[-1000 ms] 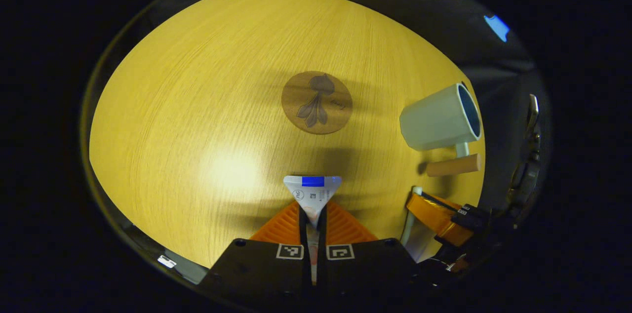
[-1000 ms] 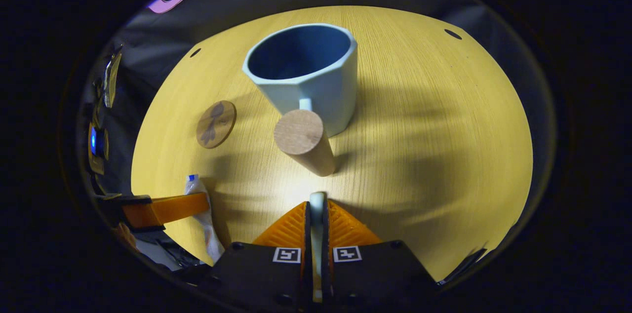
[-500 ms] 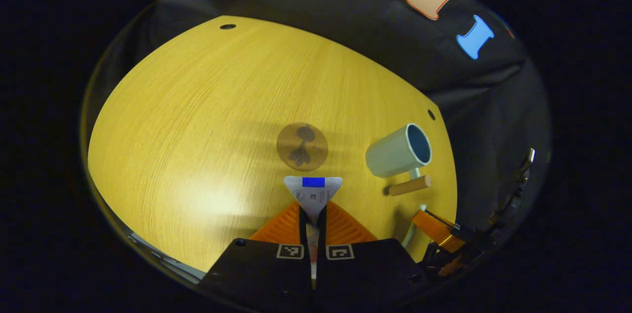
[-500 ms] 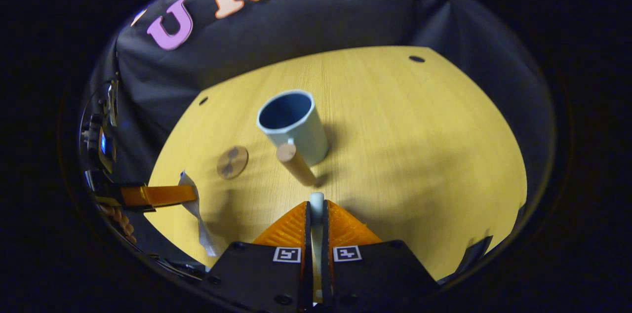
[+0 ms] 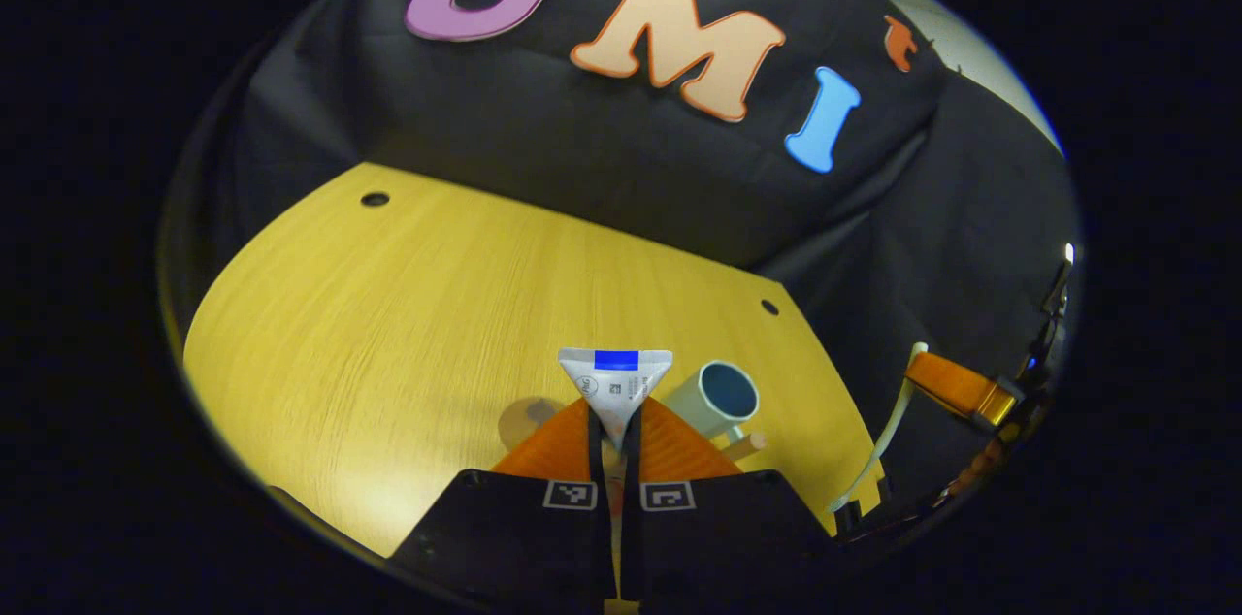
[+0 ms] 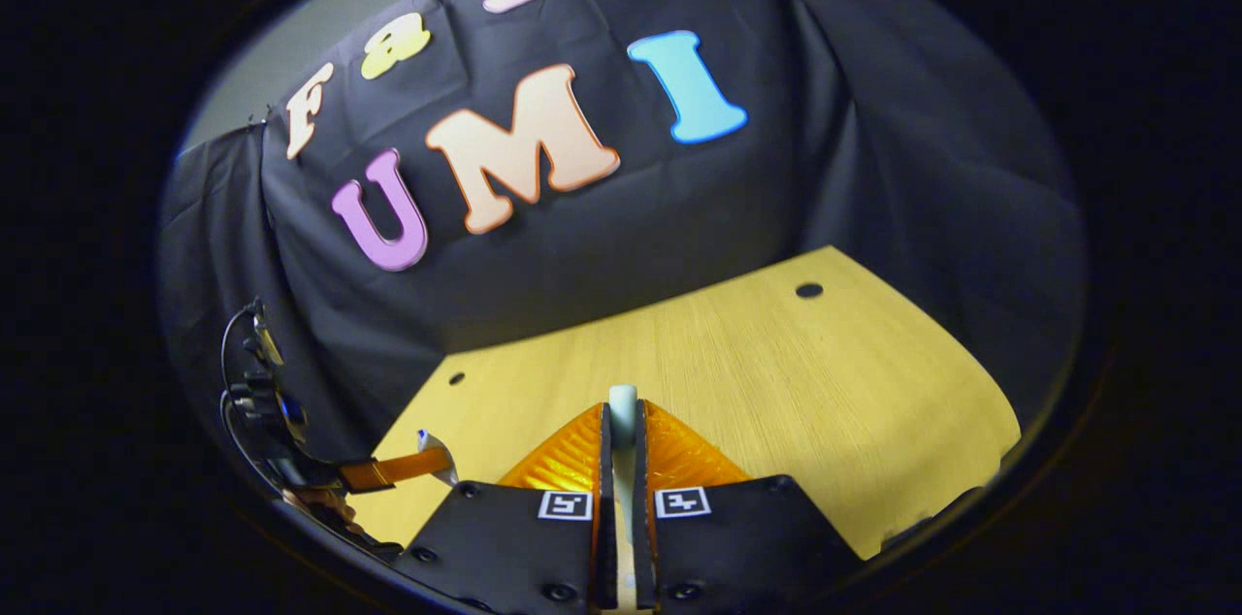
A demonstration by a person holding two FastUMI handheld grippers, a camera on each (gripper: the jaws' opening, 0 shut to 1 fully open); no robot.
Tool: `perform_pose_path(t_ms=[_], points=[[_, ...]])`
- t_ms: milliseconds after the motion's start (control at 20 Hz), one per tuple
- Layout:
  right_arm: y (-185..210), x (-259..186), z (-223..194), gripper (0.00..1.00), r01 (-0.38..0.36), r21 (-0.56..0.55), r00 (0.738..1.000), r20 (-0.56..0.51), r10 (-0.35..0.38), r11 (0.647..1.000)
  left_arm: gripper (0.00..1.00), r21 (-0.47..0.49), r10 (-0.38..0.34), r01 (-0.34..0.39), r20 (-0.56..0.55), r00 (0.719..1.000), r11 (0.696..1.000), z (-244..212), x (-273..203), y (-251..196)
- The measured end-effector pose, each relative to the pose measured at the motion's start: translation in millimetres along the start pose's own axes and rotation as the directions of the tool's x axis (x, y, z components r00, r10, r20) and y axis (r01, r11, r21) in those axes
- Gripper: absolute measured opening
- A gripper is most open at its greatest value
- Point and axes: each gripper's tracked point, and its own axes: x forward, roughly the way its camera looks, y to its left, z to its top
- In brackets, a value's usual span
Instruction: Put the toothbrush and toothpaste on the desktop into the cup, then pick up the cup and place it on the coaster on the desktop.
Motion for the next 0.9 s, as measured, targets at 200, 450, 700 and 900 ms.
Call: perform_pose_path(t_ms=[200,450,700,900], points=[[3,3,24,0.09,-0.026,-0.033,0.988,0.151,0.03,0.999,0.01,0.091,-0.129,0.116,0.161,0.979,0.989,42,17,-21],[11,7,37,0.09,-0.103,-0.052,0.947,0.301,0.114,0.993,0.02,0.178,-0.301,0.259,0.277,0.912,0.949,70,37,-51],[6,42,13,0.09,-0.101,-0.073,0.92,0.372,0.121,0.992,0.01,0.247,-0.388,0.317,0.338,0.858,0.916,74,42,-61],[-6,60,-24,0.09,-0.082,-0.07,0.927,0.36,0.102,0.994,0.01,0.258,-0.408,0.335,0.331,0.851,0.906,64,59,-68]])
